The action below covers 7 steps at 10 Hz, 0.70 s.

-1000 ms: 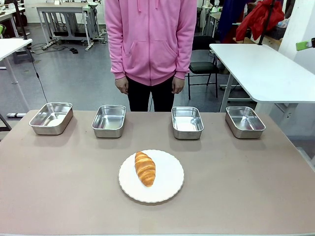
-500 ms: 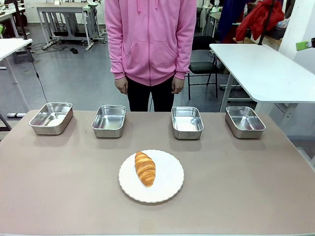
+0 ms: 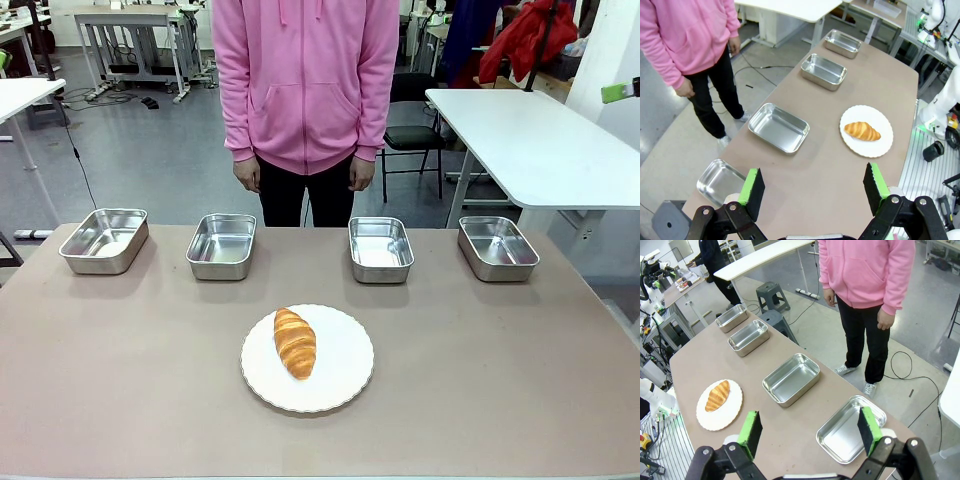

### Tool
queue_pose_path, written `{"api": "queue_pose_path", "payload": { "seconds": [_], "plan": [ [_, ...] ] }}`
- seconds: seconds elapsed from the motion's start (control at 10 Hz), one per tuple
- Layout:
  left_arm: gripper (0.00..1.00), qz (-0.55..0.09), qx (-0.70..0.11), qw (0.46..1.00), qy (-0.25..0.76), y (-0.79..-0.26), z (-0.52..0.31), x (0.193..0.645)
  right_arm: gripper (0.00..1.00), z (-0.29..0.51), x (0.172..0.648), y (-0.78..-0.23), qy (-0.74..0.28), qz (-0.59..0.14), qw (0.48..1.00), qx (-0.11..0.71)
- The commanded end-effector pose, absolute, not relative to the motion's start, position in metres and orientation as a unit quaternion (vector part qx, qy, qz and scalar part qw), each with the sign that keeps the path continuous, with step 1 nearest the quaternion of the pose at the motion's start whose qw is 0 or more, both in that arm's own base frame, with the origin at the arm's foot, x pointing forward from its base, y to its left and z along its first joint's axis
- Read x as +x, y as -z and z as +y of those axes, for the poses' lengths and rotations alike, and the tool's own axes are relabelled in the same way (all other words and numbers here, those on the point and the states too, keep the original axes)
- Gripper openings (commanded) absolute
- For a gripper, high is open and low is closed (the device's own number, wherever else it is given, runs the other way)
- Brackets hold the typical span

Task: Place the bread in the container.
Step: Place the Butter Roll into the Airtight Container indicated by the human.

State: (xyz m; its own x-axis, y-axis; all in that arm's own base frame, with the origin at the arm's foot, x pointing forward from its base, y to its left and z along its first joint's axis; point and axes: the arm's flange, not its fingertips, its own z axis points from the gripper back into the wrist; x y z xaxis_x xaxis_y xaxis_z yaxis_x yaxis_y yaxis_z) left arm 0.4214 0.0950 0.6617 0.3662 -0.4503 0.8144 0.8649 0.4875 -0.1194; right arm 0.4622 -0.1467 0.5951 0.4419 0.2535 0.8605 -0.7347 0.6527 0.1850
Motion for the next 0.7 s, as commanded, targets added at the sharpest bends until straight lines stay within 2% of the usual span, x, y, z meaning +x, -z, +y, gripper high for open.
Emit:
{"api": "queue_pose_path", "payload": {
  "seconds": [0.0, 0.6],
  "plan": [
    [1.00, -0.374, -0.279, 0.775, 0.426, -0.6623, 0.0942, 0.4202, 1.00, -0.1445, 0.4613, -0.5963, -0.309, -0.433, 0.799, 0.280],
    [1.00, -0.374, -0.279, 0.775, 0.426, -0.6623, 0.0942, 0.4202, 1.00, -0.1445, 0.4613, -0.5963, -0.309, -0.433, 0.799, 0.280]
  ]
}}
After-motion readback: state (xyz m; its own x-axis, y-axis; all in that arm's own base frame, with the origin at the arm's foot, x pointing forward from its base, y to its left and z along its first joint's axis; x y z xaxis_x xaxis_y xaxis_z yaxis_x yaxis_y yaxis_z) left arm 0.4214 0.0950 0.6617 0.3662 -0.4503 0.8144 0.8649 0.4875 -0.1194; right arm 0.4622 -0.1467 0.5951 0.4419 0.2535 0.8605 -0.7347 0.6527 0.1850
